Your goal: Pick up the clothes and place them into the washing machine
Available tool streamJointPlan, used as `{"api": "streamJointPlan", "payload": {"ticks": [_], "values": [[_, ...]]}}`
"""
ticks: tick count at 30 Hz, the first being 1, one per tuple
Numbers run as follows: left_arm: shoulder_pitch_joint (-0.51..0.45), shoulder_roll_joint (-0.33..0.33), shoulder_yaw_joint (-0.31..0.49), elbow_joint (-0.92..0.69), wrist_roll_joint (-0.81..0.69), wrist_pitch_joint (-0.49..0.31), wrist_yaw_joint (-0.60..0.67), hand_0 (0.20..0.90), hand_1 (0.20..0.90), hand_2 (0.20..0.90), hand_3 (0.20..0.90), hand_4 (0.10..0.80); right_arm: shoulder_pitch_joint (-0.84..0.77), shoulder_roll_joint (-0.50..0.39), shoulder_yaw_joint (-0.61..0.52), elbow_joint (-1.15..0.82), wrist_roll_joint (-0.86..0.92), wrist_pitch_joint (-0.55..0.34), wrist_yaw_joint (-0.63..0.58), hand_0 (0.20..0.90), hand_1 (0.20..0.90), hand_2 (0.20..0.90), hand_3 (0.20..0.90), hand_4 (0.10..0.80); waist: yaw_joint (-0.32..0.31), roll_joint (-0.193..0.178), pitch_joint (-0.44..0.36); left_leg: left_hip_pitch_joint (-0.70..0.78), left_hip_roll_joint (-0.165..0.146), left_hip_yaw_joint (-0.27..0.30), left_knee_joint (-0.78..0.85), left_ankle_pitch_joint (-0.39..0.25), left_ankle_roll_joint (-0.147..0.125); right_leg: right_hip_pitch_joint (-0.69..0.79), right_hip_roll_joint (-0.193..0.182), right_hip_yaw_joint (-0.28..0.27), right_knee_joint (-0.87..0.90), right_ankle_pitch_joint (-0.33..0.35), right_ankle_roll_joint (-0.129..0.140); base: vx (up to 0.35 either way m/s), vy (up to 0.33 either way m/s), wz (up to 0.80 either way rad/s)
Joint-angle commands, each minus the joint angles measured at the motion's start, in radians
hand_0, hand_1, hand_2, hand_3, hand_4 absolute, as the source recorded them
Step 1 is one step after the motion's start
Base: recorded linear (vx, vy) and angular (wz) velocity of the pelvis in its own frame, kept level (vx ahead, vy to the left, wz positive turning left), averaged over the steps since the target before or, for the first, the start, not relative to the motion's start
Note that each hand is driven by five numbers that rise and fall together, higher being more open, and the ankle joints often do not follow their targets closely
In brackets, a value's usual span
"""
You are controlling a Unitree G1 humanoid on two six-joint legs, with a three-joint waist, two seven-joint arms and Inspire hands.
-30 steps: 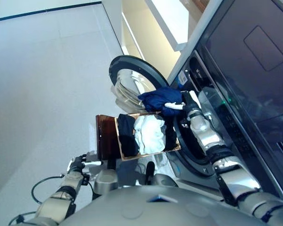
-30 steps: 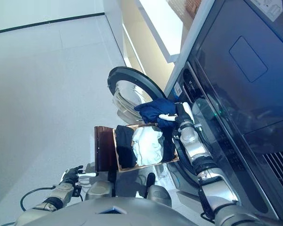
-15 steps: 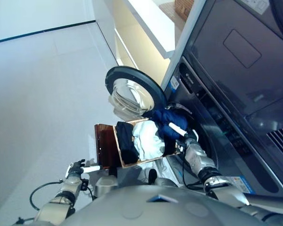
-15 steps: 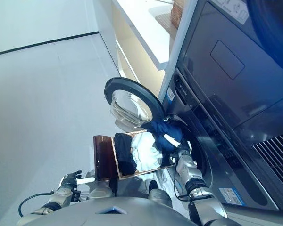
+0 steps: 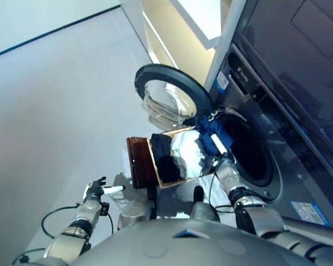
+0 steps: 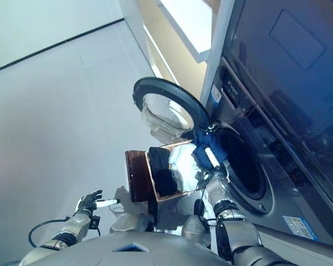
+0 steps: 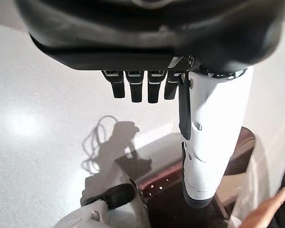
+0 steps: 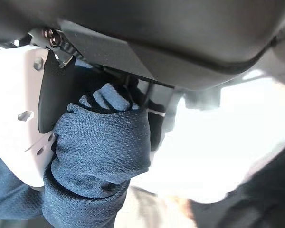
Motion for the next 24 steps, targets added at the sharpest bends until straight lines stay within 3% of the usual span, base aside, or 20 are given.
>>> {"api": "streamJointPlan", "payload": {"ticks": [1, 11, 16, 20, 24], "values": [[-0.094, 0.021, -0.039, 0.031, -0.031, -0.054, 0.066, 0.9, 0.9, 0.9, 0.9, 0.8, -0.165, -0.011, -0.107, -0.017, 0.076, -0.165, -0.055, 0.2, 0.2, 0.2, 0.2, 0.3, 0.03, 0.013, 0.018, 0.013, -0.037, -0.025, -0.002, -0.06, -0.058, -0.029, -0.088, 0.009, 0.083, -0.01, 0.064, 0.045, 0.05, 0.09], [-0.116, -0.02, -0.093, 0.001, -0.056, -0.072, 0.081, 0.9, 0.9, 0.9, 0.9, 0.8, -0.235, -0.019, -0.254, -0.034, 0.224, -0.306, -0.118, 0.2, 0.2, 0.2, 0.2, 0.3, 0.016, 0.08, 0.013, 0.01, -0.082, -0.046, -0.002, -0.074, -0.049, -0.033, -0.141, 0.006, 0.09, -0.005, 0.079, 0.011, 0.073, 0.07], [-0.114, -0.032, -0.101, -0.005, -0.06, -0.076, 0.071, 0.9, 0.9, 0.9, 0.9, 0.8, -0.23, -0.035, -0.283, -0.011, 0.246, -0.307, -0.129, 0.2, 0.2, 0.2, 0.2, 0.3, 0.008, 0.107, 0.003, 0.021, -0.102, -0.05, -0.002, -0.085, -0.044, -0.025, -0.164, 0.007, 0.095, -0.004, 0.085, 0.008, 0.089, 0.02], [-0.124, -0.041, -0.115, -0.041, -0.096, -0.092, 0.058, 0.9, 0.9, 0.9, 0.9, 0.8, -0.274, -0.086, -0.316, -0.051, 0.224, -0.325, -0.164, 0.2, 0.2, 0.2, 0.2, 0.3, -0.006, 0.175, 0.047, -0.007, -0.128, -0.046, -0.002, -0.072, -0.04, -0.094, -0.185, 0.039, 0.147, -0.008, 0.086, -0.127, 0.134, 0.0], [-0.118, -0.06, -0.126, -0.037, -0.104, -0.096, 0.052, 0.9, 0.9, 0.9, 0.9, 0.8, -0.28, -0.122, -0.323, -0.068, 0.17, -0.317, -0.202, 0.2, 0.2, 0.2, 0.2, 0.3, -0.006, 0.211, 0.054, -0.019, -0.147, -0.038, -0.002, -0.068, -0.039, -0.118, -0.205, 0.054, 0.162, -0.009, 0.091, -0.033, 0.105, -0.05]]}}
